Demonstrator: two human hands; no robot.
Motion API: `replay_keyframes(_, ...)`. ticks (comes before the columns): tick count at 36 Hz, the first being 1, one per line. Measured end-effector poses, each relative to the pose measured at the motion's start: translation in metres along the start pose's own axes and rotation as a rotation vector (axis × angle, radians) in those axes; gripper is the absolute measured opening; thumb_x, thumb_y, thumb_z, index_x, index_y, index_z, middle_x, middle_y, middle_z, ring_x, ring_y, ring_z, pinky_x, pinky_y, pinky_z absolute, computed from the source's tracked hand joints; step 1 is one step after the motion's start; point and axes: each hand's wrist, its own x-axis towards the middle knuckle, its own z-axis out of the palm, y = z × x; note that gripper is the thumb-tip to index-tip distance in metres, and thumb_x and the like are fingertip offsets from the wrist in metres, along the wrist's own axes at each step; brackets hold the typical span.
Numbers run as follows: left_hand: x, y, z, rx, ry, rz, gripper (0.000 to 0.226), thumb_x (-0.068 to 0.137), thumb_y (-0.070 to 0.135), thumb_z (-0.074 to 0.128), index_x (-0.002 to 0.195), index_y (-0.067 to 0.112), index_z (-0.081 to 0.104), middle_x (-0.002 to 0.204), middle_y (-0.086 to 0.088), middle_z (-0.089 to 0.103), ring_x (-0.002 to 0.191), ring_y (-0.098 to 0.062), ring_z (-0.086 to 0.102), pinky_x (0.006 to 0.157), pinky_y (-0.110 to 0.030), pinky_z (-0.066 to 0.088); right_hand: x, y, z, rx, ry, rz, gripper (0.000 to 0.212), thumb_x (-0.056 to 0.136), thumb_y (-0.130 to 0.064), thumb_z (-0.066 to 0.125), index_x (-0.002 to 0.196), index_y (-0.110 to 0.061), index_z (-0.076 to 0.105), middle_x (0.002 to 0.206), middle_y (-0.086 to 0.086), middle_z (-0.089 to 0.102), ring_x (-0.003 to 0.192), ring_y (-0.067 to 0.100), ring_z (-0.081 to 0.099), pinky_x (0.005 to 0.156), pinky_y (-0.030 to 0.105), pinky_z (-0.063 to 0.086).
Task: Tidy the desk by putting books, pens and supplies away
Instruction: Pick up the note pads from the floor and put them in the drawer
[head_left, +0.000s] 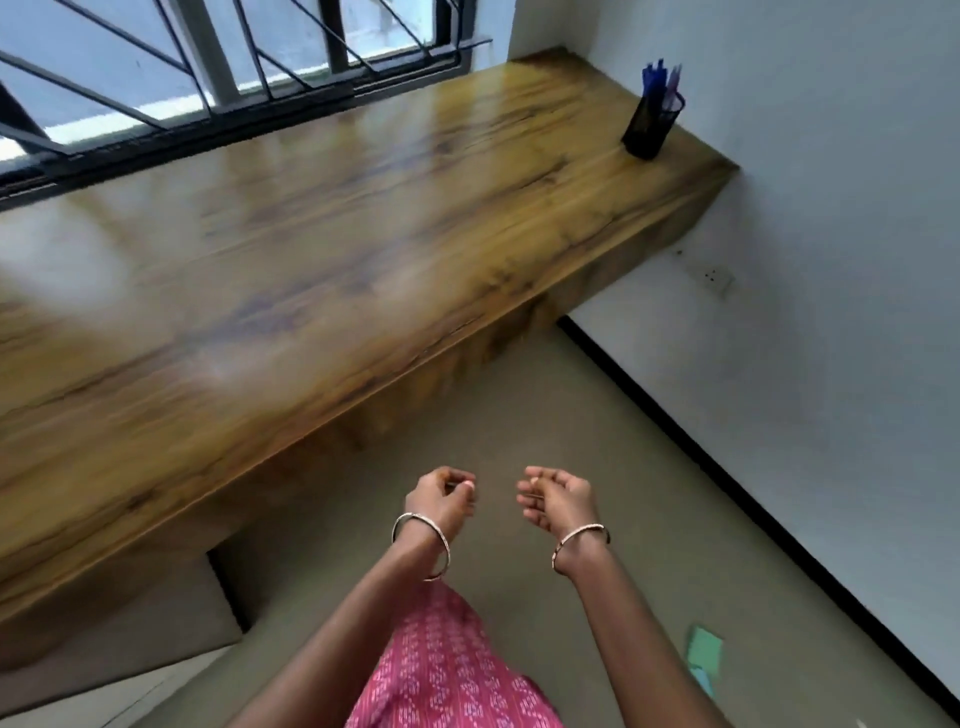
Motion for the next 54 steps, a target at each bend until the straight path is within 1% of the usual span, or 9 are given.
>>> replay_keyframes(4,-0.018,-0.010,0.046,0.096,-0.084,0.030,0.017,0.090,0.009,0.055,0.079,0.019,0.064,0.071,-0.001,0.068,0.058,-0.019,0.062,0.056,-0.023,0.042,-0.012,0.020,-0.057,0.054,0.101,-0.020,0.019,0.089,0.004,0.048,0.096,-0.005,0.064,0.070,0.007,0.065,0.051,0.010,0.059,0.046,0.019,0.045)
replay_keyframes(10,-0.059,-0.035,0.118,0.184,-0.218,0.055,0.016,0.090,0.009,0.054,0.081,0.018,0.064,0.072,-0.003,0.068,0.058,-0.019,0.061,0.055,-0.022,0.040,-0.043,0.059,-0.148,0.162,0.218,-0.021,0.019,0.089,0.005,0.049,0.095,-0.004,0.064,0.069,0.007,0.064,0.050,0.011,0.058,0.045,0.019,0.044)
replay_keyframes(22,-0.173,-0.088,0.248,0.264,-0.486,0.043,0.020,0.096,0.003,0.047,0.085,0.014,0.059,0.070,-0.002,0.060,0.047,-0.006,0.055,0.041,-0.015,0.036,-0.126,0.169,-0.323,0.376,0.443,0.044,0.018,0.090,0.004,0.050,0.085,-0.008,0.061,0.066,0.007,0.061,0.042,0.007,0.056,0.040,0.017,0.042)
replay_keyframes(26,-0.195,-0.106,0.291,0.312,-0.568,-0.005,0.021,0.096,0.000,0.044,0.084,0.013,0.056,0.070,-0.004,0.056,0.037,-0.001,0.052,0.038,-0.012,0.033,-0.146,0.204,-0.372,0.447,0.539,0.082,0.016,0.090,0.005,0.050,0.089,-0.005,0.062,0.068,0.010,0.061,0.051,0.016,0.056,0.044,0.019,0.043)
replay_keyframes(30,-0.205,-0.120,0.332,0.385,-0.636,-0.037,0.020,0.096,0.002,0.045,0.085,0.015,0.054,0.071,-0.003,0.056,0.049,-0.009,0.053,0.040,-0.013,0.034,-0.155,0.232,-0.417,0.500,0.624,0.119,0.016,0.088,0.005,0.052,0.092,-0.003,0.064,0.072,0.013,0.063,0.056,0.019,0.058,0.048,0.022,0.045)
replay_keyframes(37,-0.188,-0.136,0.404,0.508,-0.670,-0.035,0.019,0.093,-0.001,0.044,0.086,0.012,0.058,0.070,-0.004,0.058,0.050,-0.012,0.051,0.045,-0.017,0.035,-0.140,0.265,-0.480,0.580,0.722,0.178,0.017,0.087,0.005,0.053,0.096,-0.001,0.066,0.071,0.012,0.064,0.057,0.020,0.059,0.053,0.023,0.047)
replay_keyframes(44,-0.136,-0.166,0.496,0.642,-0.604,-0.022,0.018,0.092,0.003,0.047,0.087,0.012,0.062,0.070,-0.006,0.061,0.054,-0.018,0.055,0.050,-0.021,0.038,-0.085,0.288,-0.547,0.588,0.780,0.271,0.018,0.089,0.001,0.051,0.091,-0.006,0.067,0.074,0.012,0.067,0.061,0.021,0.062,0.058,0.026,0.049)
replay_keyframes(51,-0.070,-0.215,0.573,0.815,-0.542,-0.042,0.017,0.088,0.006,0.052,0.083,0.012,0.068,0.069,-0.008,0.066,0.052,-0.020,0.058,0.049,-0.021,0.039,0.005,0.322,-0.604,0.559,0.732,0.384,0.017,0.089,0.000,0.052,0.091,-0.006,0.067,0.073,0.012,0.068,0.062,0.023,0.063,0.058,0.026,0.050)
replay_keyframes(54,-0.034,-0.246,0.601,0.920,-0.527,-0.038,0.015,0.084,0.015,0.059,0.073,0.022,0.066,0.078,-0.009,0.072,0.064,-0.025,0.067,0.061,-0.027,0.053,0.050,0.346,-0.622,0.551,0.717,0.425,0.017,0.088,0.000,0.053,0.088,-0.007,0.068,0.072,0.011,0.068,0.062,0.023,0.064,0.058,0.026,0.050)
